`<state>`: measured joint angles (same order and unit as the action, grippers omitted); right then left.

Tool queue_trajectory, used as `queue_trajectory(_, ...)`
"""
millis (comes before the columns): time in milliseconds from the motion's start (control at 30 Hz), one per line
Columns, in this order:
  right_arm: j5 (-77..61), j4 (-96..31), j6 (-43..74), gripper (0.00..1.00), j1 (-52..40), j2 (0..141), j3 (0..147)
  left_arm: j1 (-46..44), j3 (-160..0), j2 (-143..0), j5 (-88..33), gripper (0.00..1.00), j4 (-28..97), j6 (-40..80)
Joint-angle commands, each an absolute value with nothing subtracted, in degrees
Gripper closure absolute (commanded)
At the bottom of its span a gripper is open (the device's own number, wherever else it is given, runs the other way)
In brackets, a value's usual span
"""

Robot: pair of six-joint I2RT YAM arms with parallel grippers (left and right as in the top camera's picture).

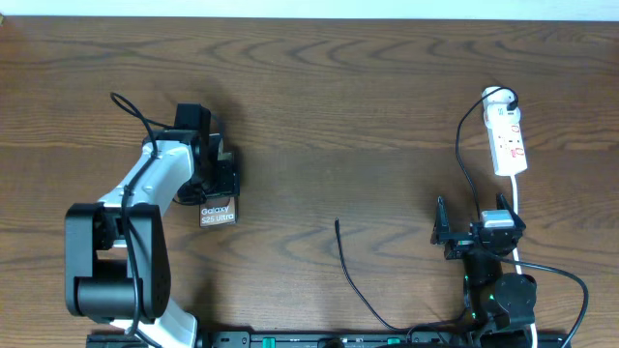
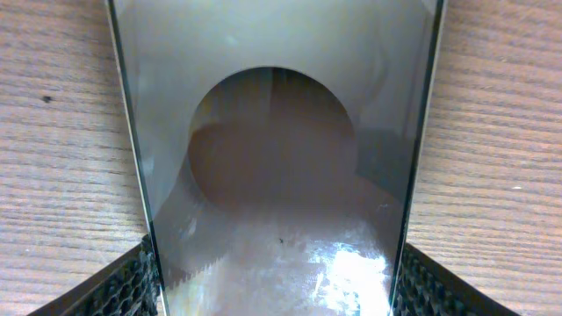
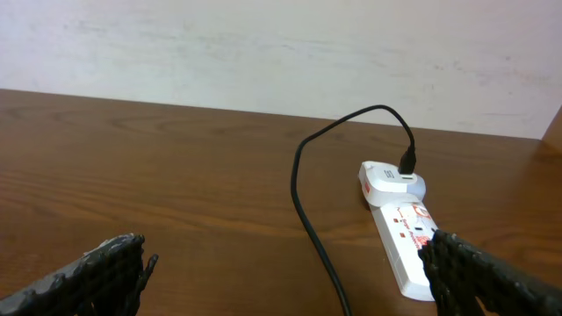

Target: Plug charger to phone and switch on socket

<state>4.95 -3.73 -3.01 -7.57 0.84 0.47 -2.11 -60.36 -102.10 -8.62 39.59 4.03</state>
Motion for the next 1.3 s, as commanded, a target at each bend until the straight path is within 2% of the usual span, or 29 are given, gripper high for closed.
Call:
queue_trajectory(0, 5.3, -3.9, -3.5, 0.01, -7.1, 0.5, 0.3, -2.2, -59.9, -103.2, -7.9, 0.93, 39.6, 3.7)
queue_trajectory(1067, 5.3, -3.9, -3.5, 0.01, -7.1, 0.5, 0.3, -2.2, -58.3, -107.1, -7.9, 0.93, 36.9, 3.7)
queue_trajectory(1167, 5.3, -3.9, -3.5, 0.01, -7.0, 0.5, 0.3, -2.2, -57.2, -107.1, -7.9, 0.83, 36.1, 3.7)
queue_trajectory(1200, 5.3, -3.9, -3.5, 0.01, -7.1, 0.5, 0.3, -2.2, -56.9, -107.1, -7.9, 0.83, 36.1, 3.7)
queue_trajectory(1267, 5.3, -3.9, -3.5, 0.01, -7.0, 0.5, 0.3, -2.2, -56.5, -107.1, -7.9, 0.72, 35.7, 3.7)
